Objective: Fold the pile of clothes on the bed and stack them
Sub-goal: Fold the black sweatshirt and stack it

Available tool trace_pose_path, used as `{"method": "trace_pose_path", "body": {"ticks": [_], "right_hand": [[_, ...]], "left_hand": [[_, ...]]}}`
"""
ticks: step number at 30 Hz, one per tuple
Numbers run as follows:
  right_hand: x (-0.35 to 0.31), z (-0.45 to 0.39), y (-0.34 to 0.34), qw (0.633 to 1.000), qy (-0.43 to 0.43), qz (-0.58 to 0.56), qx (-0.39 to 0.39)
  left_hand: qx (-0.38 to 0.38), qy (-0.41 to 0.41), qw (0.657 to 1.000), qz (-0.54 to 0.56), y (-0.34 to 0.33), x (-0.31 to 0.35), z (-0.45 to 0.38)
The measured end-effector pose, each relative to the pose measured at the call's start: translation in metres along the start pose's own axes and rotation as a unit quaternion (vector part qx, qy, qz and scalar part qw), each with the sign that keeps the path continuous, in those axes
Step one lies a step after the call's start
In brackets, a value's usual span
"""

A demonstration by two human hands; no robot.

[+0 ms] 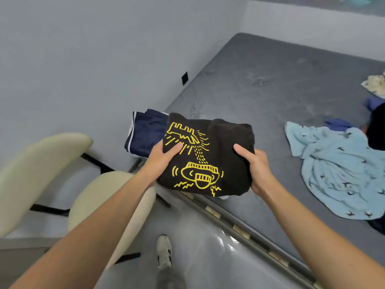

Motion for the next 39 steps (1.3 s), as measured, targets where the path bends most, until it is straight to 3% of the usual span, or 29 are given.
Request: {"method": "trace_pose_path", "body": {"ticks": [7, 11, 13, 14, 16, 18, 21, 23, 25, 31, 36, 39], "right_hand": [[0.025, -0.116, -0.169, 0.999, -0.024, 0.029, 0.020], [0.058, -0.185, -0.224, 0.997, -0.027, 0.032, 0.062], [0.085, -0.212, -0.233, 0.985, -0.028, 0.127, 0.111], [0.098, -0.221, -0.233, 0.968, -0.033, 0.206, 0.141], [0.118, -0.235, -0.231, 0.913, -0.028, 0.365, 0.178], [0.124, -0.246, -0.243, 0.852, 0.051, 0.491, 0.173], [0.138, -0.265, -0.282, 0.785, 0.154, 0.593, 0.094], [0.153, -0.282, -0.302, 0.754, 0.178, 0.630, 0.053], [0.169, -0.298, -0.317, 0.720, 0.199, 0.664, 0.032], [0.216, -0.330, -0.333, 0.649, 0.263, 0.712, 0.063], [0.238, -0.340, -0.335, 0.635, 0.303, 0.705, 0.092], [0.225, -0.337, -0.335, 0.650, 0.311, 0.684, 0.110]], "left_hand": [[0.011, 0.021, 0.999, -0.025, 0.171, 0.012, -0.129], [0.008, 0.006, 0.998, -0.058, 0.233, 0.006, -0.206], [0.037, -0.002, 0.991, -0.128, 0.259, -0.014, -0.241], [0.062, -0.006, 0.975, -0.212, 0.269, -0.025, -0.254], [0.111, -0.031, 0.904, -0.412, 0.278, -0.045, -0.271], [0.111, -0.127, 0.835, -0.523, 0.265, -0.058, -0.280], [0.001, -0.277, 0.766, -0.580, 0.216, -0.081, -0.294], [-0.031, -0.286, 0.737, -0.612, 0.200, -0.104, -0.309], [-0.010, -0.281, 0.719, -0.636, 0.204, -0.123, -0.325], [0.039, -0.312, 0.702, -0.639, 0.233, -0.172, -0.355], [0.053, -0.327, 0.714, -0.616, 0.237, -0.195, -0.360], [0.055, -0.331, 0.714, -0.615, 0.236, -0.182, -0.356]]}}
Point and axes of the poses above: each hand's wrist, its own z-axis away from the middle knuckle, its own y-axis out of the back of the hand, x = y × z, the point moved 8 cm from there along -z, towards the middle knuckle, and after that the axes turned 7 degrees about z, right-handed, at the moved point
